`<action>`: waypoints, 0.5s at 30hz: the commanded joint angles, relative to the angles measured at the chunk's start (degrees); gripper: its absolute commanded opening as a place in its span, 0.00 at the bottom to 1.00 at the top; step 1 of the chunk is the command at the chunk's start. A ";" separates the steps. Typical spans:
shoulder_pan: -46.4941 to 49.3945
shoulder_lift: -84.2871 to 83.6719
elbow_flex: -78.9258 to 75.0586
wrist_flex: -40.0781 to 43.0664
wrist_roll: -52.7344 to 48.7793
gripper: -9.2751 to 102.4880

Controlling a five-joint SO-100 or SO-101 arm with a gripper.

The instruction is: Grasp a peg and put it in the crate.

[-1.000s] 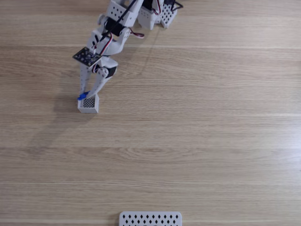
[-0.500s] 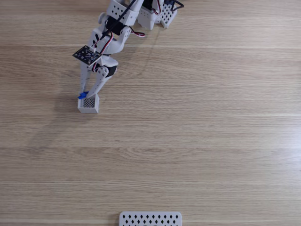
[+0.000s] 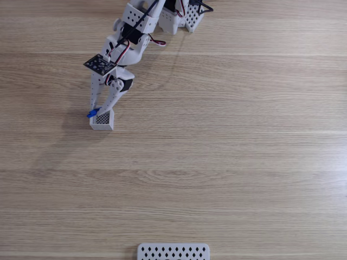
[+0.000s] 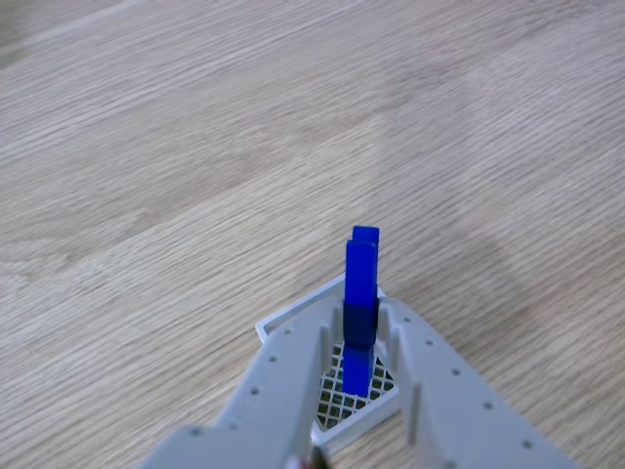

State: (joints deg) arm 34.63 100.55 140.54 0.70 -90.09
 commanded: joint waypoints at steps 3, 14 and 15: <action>-1.14 1.58 -5.19 -1.49 0.53 0.08; -1.05 1.67 -5.10 -1.41 0.62 0.24; -1.05 1.67 -5.10 -1.41 0.62 0.25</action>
State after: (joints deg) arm 33.57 100.55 140.54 0.70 -90.09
